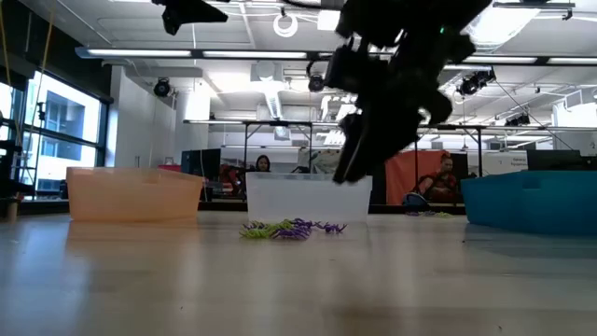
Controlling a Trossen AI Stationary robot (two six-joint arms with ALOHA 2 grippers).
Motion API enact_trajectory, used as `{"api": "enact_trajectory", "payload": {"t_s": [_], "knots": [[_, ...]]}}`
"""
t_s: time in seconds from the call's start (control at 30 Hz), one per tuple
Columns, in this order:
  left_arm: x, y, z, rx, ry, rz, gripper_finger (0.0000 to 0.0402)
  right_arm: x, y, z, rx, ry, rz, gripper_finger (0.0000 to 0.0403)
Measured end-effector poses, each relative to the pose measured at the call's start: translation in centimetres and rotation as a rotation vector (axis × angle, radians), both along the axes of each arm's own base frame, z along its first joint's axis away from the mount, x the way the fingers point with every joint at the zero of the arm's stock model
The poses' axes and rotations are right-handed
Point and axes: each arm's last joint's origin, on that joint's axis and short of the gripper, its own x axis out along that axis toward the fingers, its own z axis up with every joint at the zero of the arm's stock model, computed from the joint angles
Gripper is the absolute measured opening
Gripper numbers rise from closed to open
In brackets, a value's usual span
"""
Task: Sort Halloween decoration
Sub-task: Put the purple spider toy into the white bin
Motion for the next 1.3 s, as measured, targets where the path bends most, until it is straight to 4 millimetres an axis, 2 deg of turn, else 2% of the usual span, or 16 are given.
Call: {"api": "enact_trajectory", "payload": {"t_s": [0.2, 0.4, 0.53, 0.7, 0.77, 0.87, 1.03, 1.17, 1.3], "knots": [[0.0, 0.1, 0.0, -0.005, -0.005, 0.031, 0.0188, 1.5, 0.2, -3.4, 0.018, -0.001, 0.012, 0.0201], [0.0, 0.1, 0.0, -0.019, -0.009, 0.035, 0.0188, 1.7, 0.2, -4.5, 0.0, 0.021, 0.0, 0.0185], [0.0, 0.1, 0.0, -0.019, -0.009, 0.035, 0.0188, 1.6, 0.2, -4.5, 0.001, 0.04, -0.001, 0.0133], [0.0, 0.1, 0.0, -0.018, -0.008, 0.035, 0.0188, 1.4, 0.2, -4.4, 0.021, 0.063, -0.019, 0.0024], [0.0, 0.1, 0.0, -0.018, -0.008, 0.035, 0.0188, 1.1, 0.1, -3.9, 0.039, 0.067, -0.021, 0.0013], [0.0, 0.1, 0.0, -0.01, -0.005, 0.037, 0.0188, 0.4, -0.2, -2.1, 0.041, 0.055, -0.029, 0.0021], [0.0, 0.1, 0.0, 0.008, 0.0, 0.034, 0.0188, -2.2, -1.0, 3.3, 0.008, 0.016, -0.06, 0.0006], [0.0, 0.1, 0.3, 0.009, -0.032, 0.026, 0.0188, -4.9, -1.6, 8.1, -0.042, -0.092, -0.157, 0.0004], [0.1, 0.0, 0.7, 0.009, -0.071, 0.007, 0.0188, -7.1, -2.2, 11.7, -0.044, -0.235, -0.25, 0.0003]]}}
